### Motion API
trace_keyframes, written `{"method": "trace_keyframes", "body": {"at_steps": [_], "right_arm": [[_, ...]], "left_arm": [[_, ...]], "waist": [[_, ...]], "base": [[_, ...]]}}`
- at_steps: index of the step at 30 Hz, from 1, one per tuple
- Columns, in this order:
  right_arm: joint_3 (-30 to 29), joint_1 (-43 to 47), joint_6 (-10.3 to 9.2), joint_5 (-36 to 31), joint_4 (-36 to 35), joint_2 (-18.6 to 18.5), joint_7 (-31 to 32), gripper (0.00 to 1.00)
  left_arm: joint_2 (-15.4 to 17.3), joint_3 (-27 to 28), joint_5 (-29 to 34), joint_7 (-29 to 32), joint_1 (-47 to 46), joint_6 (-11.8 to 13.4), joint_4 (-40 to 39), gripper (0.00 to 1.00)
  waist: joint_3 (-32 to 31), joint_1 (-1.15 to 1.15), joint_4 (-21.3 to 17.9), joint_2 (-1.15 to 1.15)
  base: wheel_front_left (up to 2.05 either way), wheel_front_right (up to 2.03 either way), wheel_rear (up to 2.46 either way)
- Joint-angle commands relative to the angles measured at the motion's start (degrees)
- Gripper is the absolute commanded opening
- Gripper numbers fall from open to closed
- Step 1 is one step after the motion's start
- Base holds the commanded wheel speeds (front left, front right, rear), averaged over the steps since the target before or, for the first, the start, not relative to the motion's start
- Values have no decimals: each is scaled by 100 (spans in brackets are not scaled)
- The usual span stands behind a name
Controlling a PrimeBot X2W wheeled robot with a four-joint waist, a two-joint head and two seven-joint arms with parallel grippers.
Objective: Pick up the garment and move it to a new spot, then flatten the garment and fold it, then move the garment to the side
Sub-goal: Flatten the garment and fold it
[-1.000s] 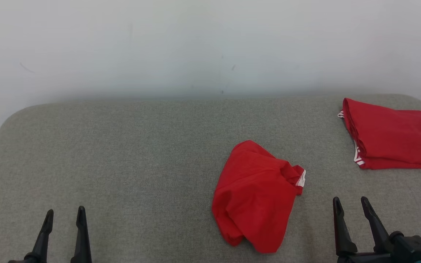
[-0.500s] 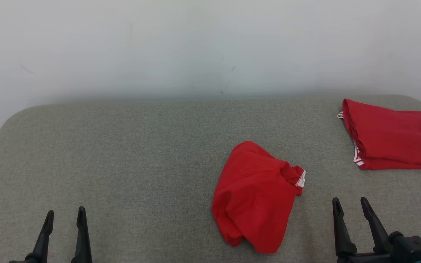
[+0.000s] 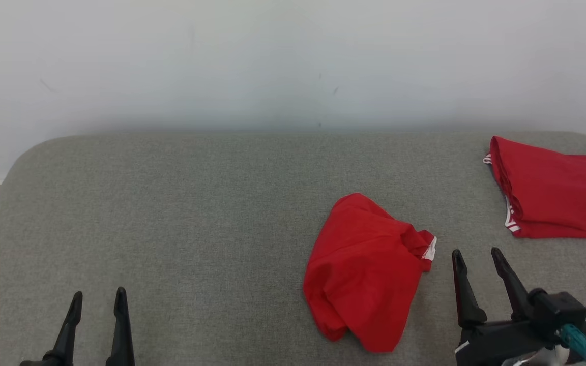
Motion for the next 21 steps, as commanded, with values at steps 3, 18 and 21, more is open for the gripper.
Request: {"method": "trace_keyframes", "body": {"at_steps": [3,18,21], "right_arm": [[1,-323,-11,-16,237,-130,107,100],[-106,-1426,-11,52,2317,-190,270,100],[-71,-1570,-11,113,2823,-132,387,100]], "left_arm": [[-39,-34,50,-18,-110,-36,30,100],[-219,-145,158,-18,-514,-135,158,100],[-248,-152,185,-18,-580,-160,181,100]], "waist": [[110,0,141,0],[605,0,651,0],[661,0,729,0]], "base": [[0,0,0],[0,0,0],[0,0,0]]}}
